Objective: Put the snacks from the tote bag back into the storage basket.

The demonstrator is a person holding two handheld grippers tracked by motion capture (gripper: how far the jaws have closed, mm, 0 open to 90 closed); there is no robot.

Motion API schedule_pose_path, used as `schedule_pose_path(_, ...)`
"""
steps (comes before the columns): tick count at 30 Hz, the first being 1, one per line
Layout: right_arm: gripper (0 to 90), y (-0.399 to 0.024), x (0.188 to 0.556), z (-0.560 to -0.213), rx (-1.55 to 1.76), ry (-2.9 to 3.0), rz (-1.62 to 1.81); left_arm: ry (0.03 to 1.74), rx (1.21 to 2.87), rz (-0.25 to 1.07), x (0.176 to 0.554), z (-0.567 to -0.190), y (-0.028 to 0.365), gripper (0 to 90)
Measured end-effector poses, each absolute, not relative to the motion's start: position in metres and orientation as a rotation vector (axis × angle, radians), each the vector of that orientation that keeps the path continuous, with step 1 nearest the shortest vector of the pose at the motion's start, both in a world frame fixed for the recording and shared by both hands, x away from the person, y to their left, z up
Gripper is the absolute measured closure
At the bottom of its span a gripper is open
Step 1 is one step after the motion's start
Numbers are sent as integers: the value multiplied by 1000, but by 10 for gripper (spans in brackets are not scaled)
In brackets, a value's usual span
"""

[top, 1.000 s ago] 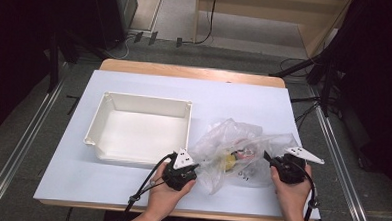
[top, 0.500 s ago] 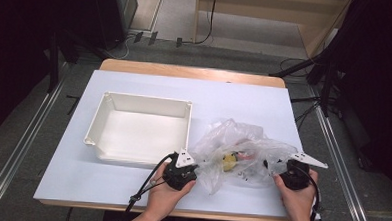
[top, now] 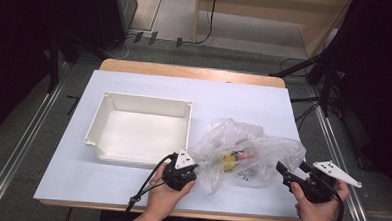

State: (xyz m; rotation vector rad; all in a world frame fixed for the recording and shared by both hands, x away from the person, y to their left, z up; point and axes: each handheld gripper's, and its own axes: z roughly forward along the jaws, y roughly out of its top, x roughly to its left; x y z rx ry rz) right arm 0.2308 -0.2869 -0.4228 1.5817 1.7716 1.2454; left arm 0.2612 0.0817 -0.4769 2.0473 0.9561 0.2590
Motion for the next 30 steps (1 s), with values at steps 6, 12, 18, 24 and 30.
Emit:
schedule_pose_path(6, 186, -300, 225, -403, 1588, 1702, 1273, 956, 2044, 259, 261, -477, 82, 850)
schedule_pose_path(12, 144, -317, 222, -396, 1633, 1636, 1244, 959, 2039, 249, 262, -477, 83, 849)
schedule_pose_path(18, 144, -317, 213, -374, 1579, 1592, 1296, 960, 2031, 244, 262, -477, 83, 848)
schedule_pose_path(24, 143, -294, 207, -351, 1456, 1591, 1355, 959, 2030, 242, 262, -477, 83, 846)
schedule_pose_path(30, 149, -266, 221, -342, 1373, 1607, 1406, 959, 2028, 236, 262, -477, 83, 842)
